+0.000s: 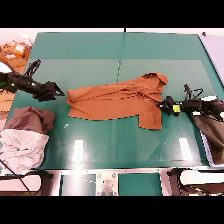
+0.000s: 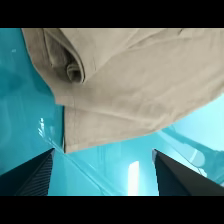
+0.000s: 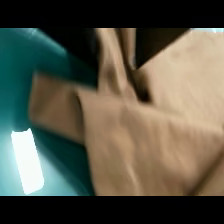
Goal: Fold the shirts.
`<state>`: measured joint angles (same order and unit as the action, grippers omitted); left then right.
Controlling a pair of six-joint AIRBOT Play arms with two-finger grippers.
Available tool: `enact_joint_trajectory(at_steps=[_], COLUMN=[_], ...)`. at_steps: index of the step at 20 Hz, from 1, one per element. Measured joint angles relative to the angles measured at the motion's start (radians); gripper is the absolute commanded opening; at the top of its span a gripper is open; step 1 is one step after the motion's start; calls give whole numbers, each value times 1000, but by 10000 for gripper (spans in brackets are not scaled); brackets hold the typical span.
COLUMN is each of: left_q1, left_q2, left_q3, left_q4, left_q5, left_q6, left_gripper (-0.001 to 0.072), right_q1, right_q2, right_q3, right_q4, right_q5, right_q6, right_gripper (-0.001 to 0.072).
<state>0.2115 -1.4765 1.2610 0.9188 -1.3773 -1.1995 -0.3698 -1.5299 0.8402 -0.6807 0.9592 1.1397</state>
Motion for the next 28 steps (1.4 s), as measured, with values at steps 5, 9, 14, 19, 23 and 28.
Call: enact_joint_trajectory(at_steps=[5,9,14,19,23,28], left_q1=[-3,-30,-81,-145,-161,-166], left_q2=[0,-1,-14,-30,-31,42], left_q3=[-87,-243,-353,-380,-381,-288], left_q4=[17,16,-64,-76,-68,-6], left_q5=[-11,121,284,407,356,270], left_q6=[-36,-50,-30,19,55,20], left_gripper=[694,694,693,29,20,20], right_q1=[21,26,27,27,27,24], right_q2=[-25,-29,-29,-30,-30,22], right_q3=[41,50,53,53,53,103], right_q4=[15,20,24,25,25,20], right_q5=[-42,-48,-40,-27,-6,82], right_q6=[-38,-48,-51,-52,-49,-15], right_gripper=[14,14,14,15,12,12])
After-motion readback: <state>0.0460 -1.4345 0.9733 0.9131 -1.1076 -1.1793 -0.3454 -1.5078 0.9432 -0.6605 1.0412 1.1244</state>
